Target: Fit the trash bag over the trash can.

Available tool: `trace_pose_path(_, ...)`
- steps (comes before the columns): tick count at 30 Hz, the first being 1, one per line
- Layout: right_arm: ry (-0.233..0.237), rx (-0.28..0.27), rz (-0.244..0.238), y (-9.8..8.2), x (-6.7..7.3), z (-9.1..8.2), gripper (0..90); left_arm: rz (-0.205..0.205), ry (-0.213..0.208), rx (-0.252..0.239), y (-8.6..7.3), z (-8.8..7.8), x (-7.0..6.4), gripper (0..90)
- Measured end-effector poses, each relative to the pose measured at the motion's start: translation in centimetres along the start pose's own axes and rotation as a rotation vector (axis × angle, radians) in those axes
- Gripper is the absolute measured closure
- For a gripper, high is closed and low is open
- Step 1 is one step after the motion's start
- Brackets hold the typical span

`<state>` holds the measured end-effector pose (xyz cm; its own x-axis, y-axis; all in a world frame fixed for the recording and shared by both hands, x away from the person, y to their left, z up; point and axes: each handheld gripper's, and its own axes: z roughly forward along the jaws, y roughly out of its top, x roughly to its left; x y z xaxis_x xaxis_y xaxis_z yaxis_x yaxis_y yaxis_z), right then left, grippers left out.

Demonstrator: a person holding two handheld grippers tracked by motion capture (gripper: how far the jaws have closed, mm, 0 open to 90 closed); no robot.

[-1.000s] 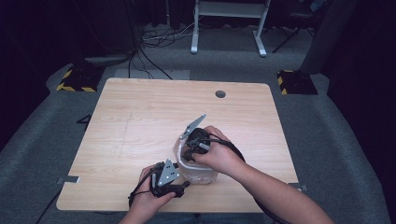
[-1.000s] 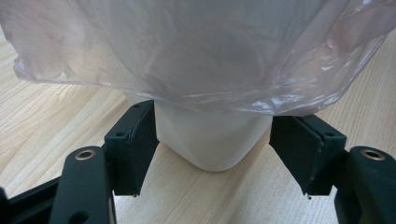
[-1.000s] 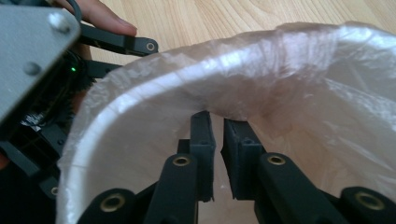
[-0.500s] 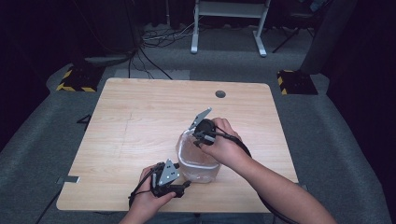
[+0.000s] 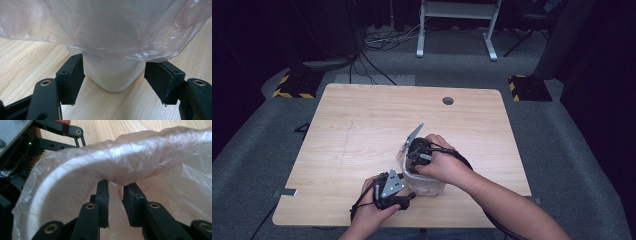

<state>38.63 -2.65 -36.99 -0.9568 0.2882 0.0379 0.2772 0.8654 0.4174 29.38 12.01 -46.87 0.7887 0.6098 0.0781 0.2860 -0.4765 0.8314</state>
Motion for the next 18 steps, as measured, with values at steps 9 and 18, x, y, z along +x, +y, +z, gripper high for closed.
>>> trace_pose_path(9,-0.038,0.034,0.071,-0.4,-1.8,-0.8,74.1,-0.004,-0.005,0.002,0.0,0.1,0.0,32.0)
trace_pose_path(18,0.115,0.110,0.059,0.6,-0.8,1.8,69.6,0.000,0.001,0.008,0.0,0.2,0.0,31.2)
